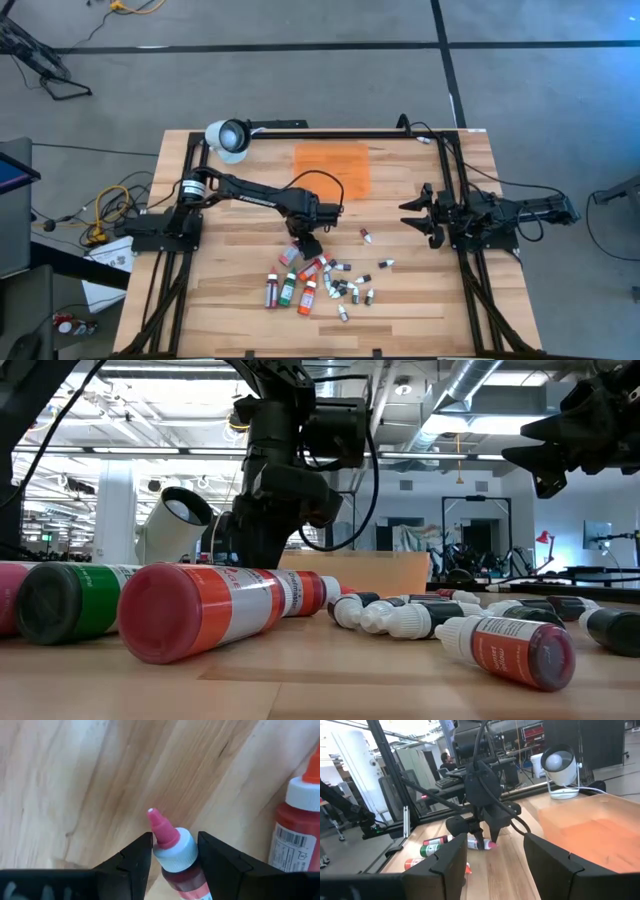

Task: Pick & Place food coloring
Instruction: Put the large pink food coloring bottle into the orange bin

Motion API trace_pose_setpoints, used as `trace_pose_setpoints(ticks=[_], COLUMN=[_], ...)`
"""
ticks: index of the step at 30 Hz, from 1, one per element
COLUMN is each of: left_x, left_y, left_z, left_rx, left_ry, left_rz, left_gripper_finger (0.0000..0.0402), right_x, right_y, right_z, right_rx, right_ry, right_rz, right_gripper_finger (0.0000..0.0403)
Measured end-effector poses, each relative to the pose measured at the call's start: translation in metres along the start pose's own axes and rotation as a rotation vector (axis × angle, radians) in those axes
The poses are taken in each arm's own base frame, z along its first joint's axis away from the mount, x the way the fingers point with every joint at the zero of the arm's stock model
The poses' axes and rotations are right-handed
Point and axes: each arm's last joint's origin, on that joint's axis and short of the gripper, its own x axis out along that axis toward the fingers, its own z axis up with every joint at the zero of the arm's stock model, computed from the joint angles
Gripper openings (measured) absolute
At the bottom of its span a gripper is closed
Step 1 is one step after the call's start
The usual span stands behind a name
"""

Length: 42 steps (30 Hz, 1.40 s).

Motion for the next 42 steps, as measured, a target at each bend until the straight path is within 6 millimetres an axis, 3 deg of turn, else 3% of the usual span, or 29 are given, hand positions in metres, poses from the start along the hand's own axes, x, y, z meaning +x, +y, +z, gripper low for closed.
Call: trace_pose_setpoints(ticks=[14,20,24,34,42], left_x=[0.001,0.001,0.0,0.002,0.002], left_y=[-0.004,-0.004,-0.004,-0.014,-0.013], left_z=[-0.006,-0.006,-0.006,-0.008,-0.009], left_rx=[-0.007,0.005,0.072,0.373,0.381], left_ry=[0.034,0.034,0.028,0.001,0.007], left_rz=[0.016,0.016,0.021,0.026,0.029], left_gripper_finger=[0.0154,0.0117,0.0096,0.0094,0.009], right_x=[0.0,0.0,0.0,0.0,0.0], right_y=[0.0,0.0,0.0,0.0,0.0], right_z=[0.001,0.001,0.001,0.001,0.001], right_rx=[0.001,0.001,0.002,0.002,0.002], right_ry=[-0.013,-0.014,-0.016,-0.02,-0.02], right_rz=[0.003,0.003,0.004,0.005,0.005], right_gripper_finger=[0.018,0.0181,0.0179,0.0176,0.0176])
